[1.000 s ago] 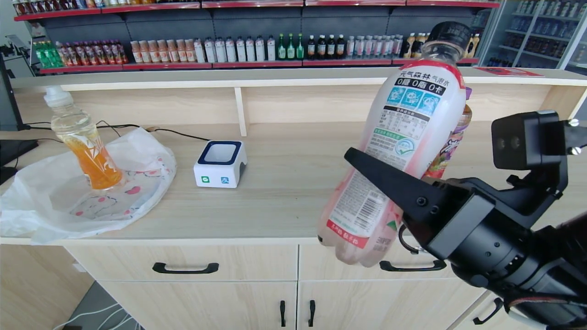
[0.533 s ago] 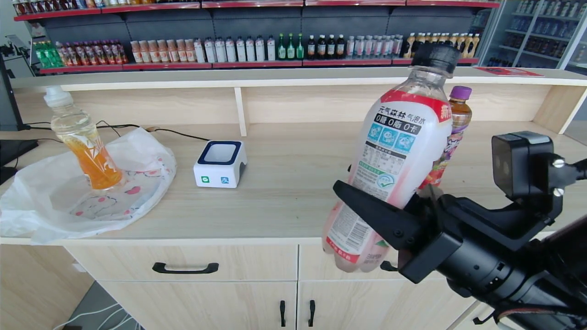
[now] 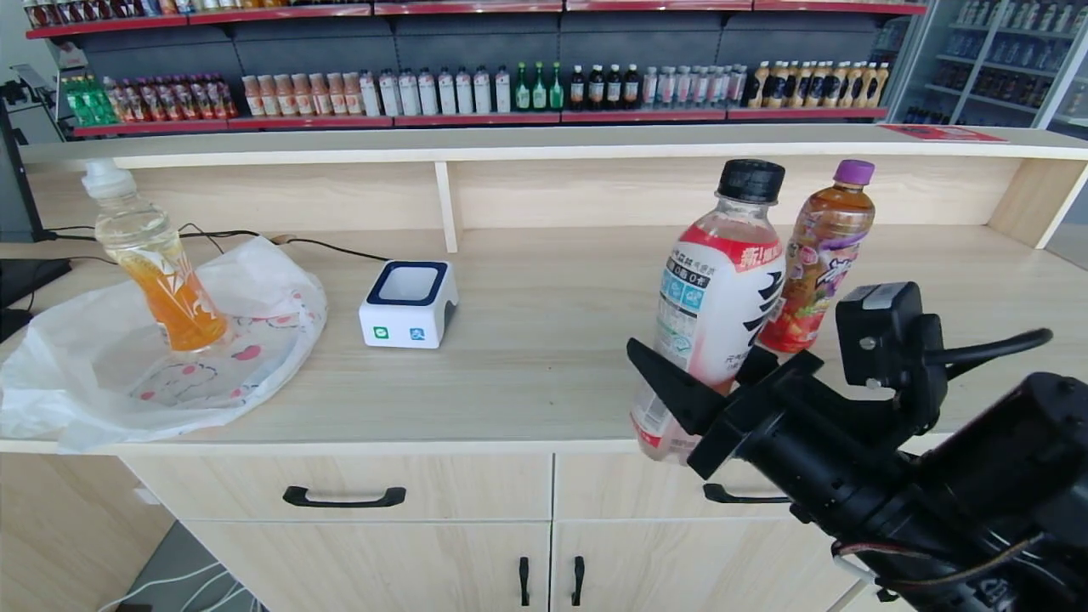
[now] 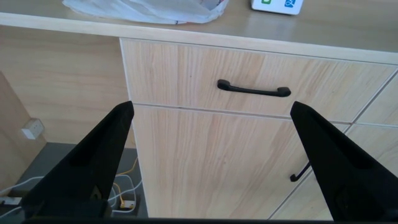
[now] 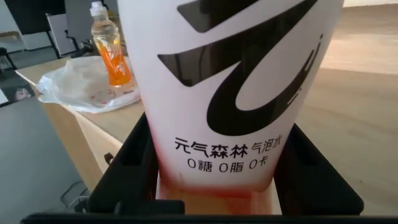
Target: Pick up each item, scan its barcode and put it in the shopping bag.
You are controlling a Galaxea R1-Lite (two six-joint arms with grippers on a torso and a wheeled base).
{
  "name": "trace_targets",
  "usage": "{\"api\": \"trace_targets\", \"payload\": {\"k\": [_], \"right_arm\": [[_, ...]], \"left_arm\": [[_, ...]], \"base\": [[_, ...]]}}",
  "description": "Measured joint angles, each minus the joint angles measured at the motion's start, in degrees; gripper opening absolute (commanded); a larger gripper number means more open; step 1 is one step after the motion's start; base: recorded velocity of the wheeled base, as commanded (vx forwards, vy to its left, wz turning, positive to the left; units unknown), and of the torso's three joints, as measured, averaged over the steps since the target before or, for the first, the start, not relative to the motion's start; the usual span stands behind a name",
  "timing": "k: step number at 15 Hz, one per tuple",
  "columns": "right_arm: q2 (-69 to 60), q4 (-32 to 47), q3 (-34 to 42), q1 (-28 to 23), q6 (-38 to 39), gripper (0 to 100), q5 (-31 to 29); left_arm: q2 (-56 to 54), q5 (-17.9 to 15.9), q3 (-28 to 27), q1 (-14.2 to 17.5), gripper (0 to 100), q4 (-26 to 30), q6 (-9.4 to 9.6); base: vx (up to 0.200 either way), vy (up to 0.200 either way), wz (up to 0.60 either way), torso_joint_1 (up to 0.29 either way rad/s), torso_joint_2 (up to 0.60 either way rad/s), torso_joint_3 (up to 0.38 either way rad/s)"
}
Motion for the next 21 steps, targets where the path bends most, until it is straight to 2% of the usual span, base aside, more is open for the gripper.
{"api": "trace_targets", "payload": {"k": [3, 6, 15, 21], "right_arm": [[0.5, 0.0, 1.8, -2.1, -3.9, 0, -2.2], [-0.4, 0.0, 1.0, -5.3, -5.2, 0, -11.3], [-0.9, 0.0, -5.4, -7.7, -6.1, 0, -11.6], [2.3, 0.1, -8.9, -7.4, -6.0, 0, -11.7]], "left_arm": [[0.0, 0.0, 0.0, 0.0, 100, 0.0, 0.00], [0.0, 0.0, 0.0, -0.1, 100, 0.0, 0.00], [0.0, 0.0, 0.0, 0.0, 100, 0.1, 0.05], [0.0, 0.0, 0.0, -0.1, 100, 0.1, -0.13]], "base": [[0.000, 0.000, 0.00, 0.000, 0.00, 0.000], [0.000, 0.000, 0.00, 0.000, 0.00, 0.000], [0.000, 0.000, 0.00, 0.000, 0.00, 0.000], [0.000, 0.200, 0.00, 0.002, 0.00, -0.001]]}}
